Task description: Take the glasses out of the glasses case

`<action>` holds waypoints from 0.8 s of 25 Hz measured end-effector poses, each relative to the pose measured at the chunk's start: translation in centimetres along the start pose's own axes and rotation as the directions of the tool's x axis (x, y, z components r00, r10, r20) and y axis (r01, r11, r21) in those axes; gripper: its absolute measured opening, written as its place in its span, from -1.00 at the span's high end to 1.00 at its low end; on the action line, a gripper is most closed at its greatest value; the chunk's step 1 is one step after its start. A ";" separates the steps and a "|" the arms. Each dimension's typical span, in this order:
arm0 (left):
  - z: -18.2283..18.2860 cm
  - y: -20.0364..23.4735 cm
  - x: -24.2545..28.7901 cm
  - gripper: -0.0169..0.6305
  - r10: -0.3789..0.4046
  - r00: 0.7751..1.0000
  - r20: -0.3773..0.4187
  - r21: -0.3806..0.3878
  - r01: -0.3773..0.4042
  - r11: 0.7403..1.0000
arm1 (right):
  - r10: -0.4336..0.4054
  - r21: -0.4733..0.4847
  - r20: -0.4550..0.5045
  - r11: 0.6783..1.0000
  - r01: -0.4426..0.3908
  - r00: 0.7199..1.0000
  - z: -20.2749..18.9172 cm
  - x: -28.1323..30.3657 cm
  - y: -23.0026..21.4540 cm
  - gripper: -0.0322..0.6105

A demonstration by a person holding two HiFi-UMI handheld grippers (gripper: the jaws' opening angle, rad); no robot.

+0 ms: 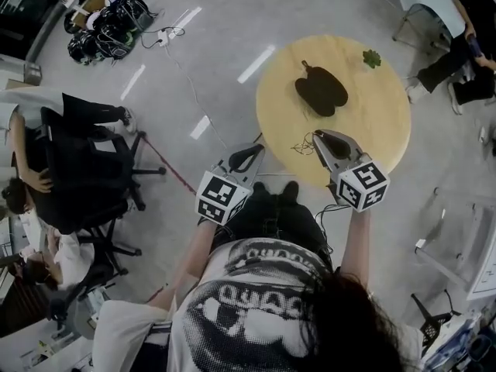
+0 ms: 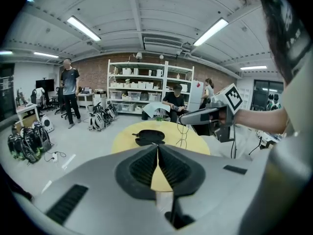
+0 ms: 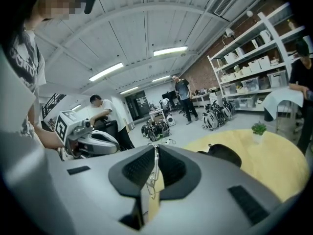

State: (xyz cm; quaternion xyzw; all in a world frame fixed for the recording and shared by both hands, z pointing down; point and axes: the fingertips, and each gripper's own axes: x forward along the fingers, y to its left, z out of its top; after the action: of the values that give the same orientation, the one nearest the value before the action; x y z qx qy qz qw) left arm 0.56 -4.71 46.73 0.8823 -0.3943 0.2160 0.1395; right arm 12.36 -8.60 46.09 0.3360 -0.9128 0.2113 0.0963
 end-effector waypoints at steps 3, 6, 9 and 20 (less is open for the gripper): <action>-1.0 0.0 -1.2 0.90 0.010 1.000 -0.007 -0.015 -0.010 1.000 | 0.015 0.006 -0.001 1.000 -0.015 1.000 -0.5 0.3 1.1 0.83; -1.9 0.4 -2.5 0.90 0.029 1.000 -0.010 -0.040 -0.029 0.999 | 0.029 0.009 -0.009 1.000 -0.029 1.000 -1.1 0.8 2.2 0.83; -2.7 1.0 -3.9 0.90 0.049 0.999 -0.008 -0.049 -0.049 0.998 | 0.036 0.007 -0.020 0.999 -0.036 0.999 -1.7 1.3 3.6 0.83; -5.5 -0.2 -9.5 0.90 -0.015 1.000 0.019 0.012 0.015 1.000 | 0.019 0.013 -0.050 1.000 -0.018 0.999 -4.7 1.4 10.9 0.83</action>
State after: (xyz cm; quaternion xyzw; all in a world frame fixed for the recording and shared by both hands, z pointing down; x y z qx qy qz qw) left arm -6.45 3.76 46.88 0.8881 -0.3875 0.2090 0.1323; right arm 4.29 0.20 47.19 0.3225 -0.9119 0.2261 0.1152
